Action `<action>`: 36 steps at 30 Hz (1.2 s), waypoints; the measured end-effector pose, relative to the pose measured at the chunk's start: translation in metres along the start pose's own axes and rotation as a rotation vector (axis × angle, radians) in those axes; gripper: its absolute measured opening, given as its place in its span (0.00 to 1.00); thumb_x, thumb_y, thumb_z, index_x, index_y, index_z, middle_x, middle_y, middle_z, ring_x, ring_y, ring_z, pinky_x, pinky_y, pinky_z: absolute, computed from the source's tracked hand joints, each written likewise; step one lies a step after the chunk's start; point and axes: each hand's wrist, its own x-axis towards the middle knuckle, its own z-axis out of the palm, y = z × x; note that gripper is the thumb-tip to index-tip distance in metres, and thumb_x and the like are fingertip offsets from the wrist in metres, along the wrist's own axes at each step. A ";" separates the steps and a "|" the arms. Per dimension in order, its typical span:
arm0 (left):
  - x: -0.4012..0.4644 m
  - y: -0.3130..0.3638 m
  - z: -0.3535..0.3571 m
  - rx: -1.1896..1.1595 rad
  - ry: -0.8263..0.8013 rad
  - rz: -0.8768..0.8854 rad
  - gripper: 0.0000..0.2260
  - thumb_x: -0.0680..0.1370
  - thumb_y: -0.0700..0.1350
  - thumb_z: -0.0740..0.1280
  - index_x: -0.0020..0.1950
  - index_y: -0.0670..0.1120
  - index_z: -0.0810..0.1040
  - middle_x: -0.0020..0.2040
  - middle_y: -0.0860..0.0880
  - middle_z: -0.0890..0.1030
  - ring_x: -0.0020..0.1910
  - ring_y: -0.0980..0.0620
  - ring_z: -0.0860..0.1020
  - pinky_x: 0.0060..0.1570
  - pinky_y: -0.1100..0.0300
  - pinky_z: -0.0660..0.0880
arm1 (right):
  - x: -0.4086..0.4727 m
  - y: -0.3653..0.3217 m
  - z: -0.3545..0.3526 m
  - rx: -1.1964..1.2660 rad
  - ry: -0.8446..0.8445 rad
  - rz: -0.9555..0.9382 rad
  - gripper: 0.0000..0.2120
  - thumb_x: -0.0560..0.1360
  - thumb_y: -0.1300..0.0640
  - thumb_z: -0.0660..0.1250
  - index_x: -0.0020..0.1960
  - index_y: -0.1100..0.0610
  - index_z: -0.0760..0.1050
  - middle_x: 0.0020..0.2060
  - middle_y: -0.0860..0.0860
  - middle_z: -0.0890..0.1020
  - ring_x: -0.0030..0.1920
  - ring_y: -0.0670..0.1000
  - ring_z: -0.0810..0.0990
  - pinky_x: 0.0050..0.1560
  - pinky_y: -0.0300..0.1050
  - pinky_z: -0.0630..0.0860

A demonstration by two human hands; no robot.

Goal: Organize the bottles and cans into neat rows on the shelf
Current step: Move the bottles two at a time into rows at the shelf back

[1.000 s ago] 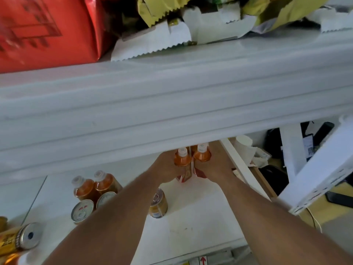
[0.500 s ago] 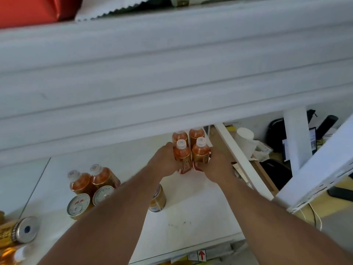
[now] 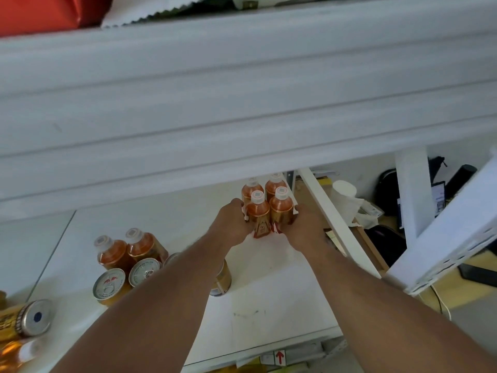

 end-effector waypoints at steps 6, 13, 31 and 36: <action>-0.014 0.002 -0.010 0.062 0.015 0.012 0.28 0.75 0.52 0.70 0.72 0.48 0.65 0.64 0.48 0.77 0.58 0.48 0.78 0.50 0.55 0.77 | -0.013 0.002 -0.008 0.008 -0.036 0.044 0.31 0.77 0.50 0.73 0.75 0.59 0.66 0.69 0.58 0.75 0.67 0.60 0.76 0.61 0.51 0.75; -0.049 0.010 -0.033 0.381 0.002 0.128 0.31 0.76 0.59 0.64 0.77 0.54 0.60 0.75 0.52 0.66 0.71 0.48 0.67 0.63 0.51 0.68 | -0.044 -0.007 -0.023 -0.237 -0.140 -0.061 0.23 0.82 0.45 0.62 0.73 0.54 0.69 0.69 0.54 0.76 0.68 0.57 0.74 0.65 0.53 0.73; -0.235 0.027 -0.060 0.430 0.026 0.074 0.31 0.74 0.59 0.61 0.75 0.49 0.63 0.71 0.47 0.70 0.68 0.43 0.70 0.61 0.48 0.70 | -0.177 -0.024 -0.068 -0.563 -0.253 -0.398 0.32 0.79 0.35 0.58 0.75 0.54 0.64 0.72 0.53 0.71 0.70 0.57 0.71 0.63 0.53 0.71; -0.283 0.018 -0.070 0.345 0.084 0.094 0.26 0.72 0.55 0.62 0.70 0.49 0.69 0.63 0.47 0.76 0.59 0.43 0.76 0.52 0.48 0.76 | -0.224 -0.028 -0.062 -0.538 -0.254 -0.411 0.33 0.79 0.37 0.59 0.77 0.55 0.62 0.74 0.54 0.70 0.71 0.58 0.69 0.65 0.55 0.69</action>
